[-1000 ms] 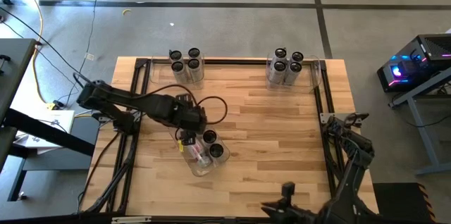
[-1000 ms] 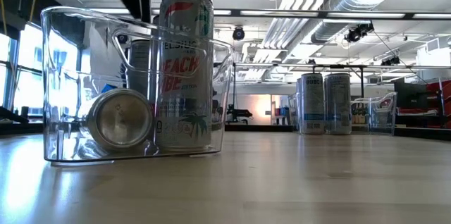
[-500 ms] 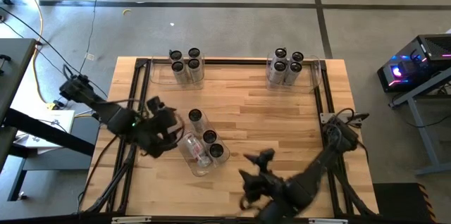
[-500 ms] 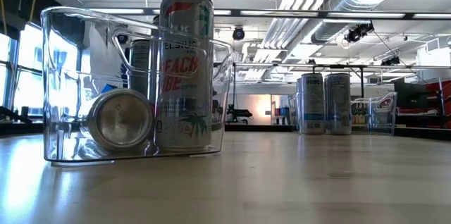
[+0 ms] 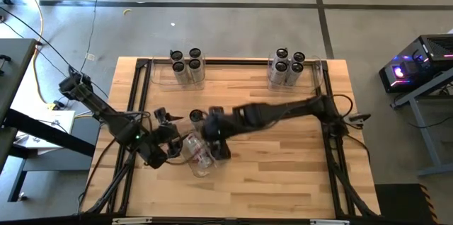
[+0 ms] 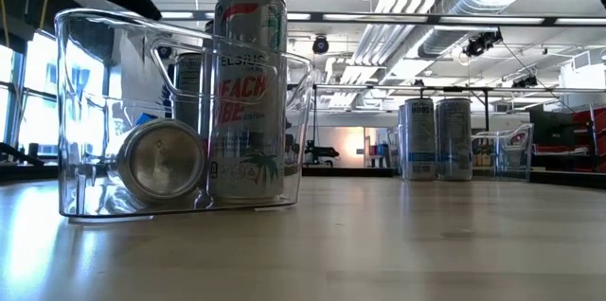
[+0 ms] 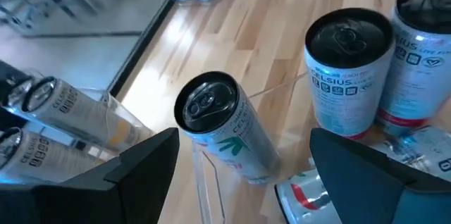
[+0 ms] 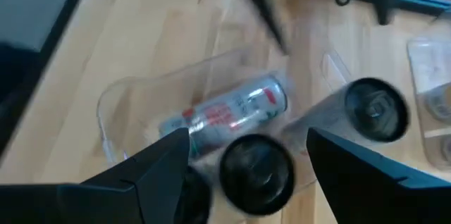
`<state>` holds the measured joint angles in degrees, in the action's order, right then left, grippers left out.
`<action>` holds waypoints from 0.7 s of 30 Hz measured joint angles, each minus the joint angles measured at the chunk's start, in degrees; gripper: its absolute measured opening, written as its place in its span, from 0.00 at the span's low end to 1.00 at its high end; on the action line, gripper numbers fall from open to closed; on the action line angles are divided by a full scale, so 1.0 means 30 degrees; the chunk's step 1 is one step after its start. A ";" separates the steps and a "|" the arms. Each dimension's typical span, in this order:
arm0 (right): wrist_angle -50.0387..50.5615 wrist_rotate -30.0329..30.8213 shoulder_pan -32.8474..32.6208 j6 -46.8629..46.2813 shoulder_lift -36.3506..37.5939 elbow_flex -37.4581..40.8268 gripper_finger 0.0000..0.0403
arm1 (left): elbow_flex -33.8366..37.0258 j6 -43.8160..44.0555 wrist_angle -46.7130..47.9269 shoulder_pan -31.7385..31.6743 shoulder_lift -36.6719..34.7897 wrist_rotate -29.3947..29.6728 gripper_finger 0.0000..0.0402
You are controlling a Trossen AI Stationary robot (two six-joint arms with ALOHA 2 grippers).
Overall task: Sort soda cans
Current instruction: Adjust all the white-pink soda cans into the center transparent bin
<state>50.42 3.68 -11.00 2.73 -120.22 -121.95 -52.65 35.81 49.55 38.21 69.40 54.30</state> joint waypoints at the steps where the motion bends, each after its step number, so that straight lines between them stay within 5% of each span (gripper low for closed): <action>1: -0.0268 -0.0173 0.0337 -0.0133 -0.0031 0.0000 0.71 | 0.0070 -0.0007 0.0010 0.0156 -0.0004 0.0208 0.78; 7: -0.0955 -0.0320 0.0921 -0.0847 -0.0121 0.0000 0.71 | 0.0098 0.0443 0.0077 0.1104 0.0003 0.1338 0.78; 15: -0.0943 -0.1788 0.0501 -0.0402 -0.0479 0.0000 0.71 | 0.0743 0.5484 -0.0186 0.3083 0.0533 0.3724 0.78; 21: -0.0931 -0.1813 0.0385 0.0109 -0.1087 0.0007 0.71 | 0.2293 0.7664 -0.3461 0.3994 0.1498 0.4673 0.78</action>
<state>47.62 -1.76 -9.85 3.05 -123.48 -121.93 -45.77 58.81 39.16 50.20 73.89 68.31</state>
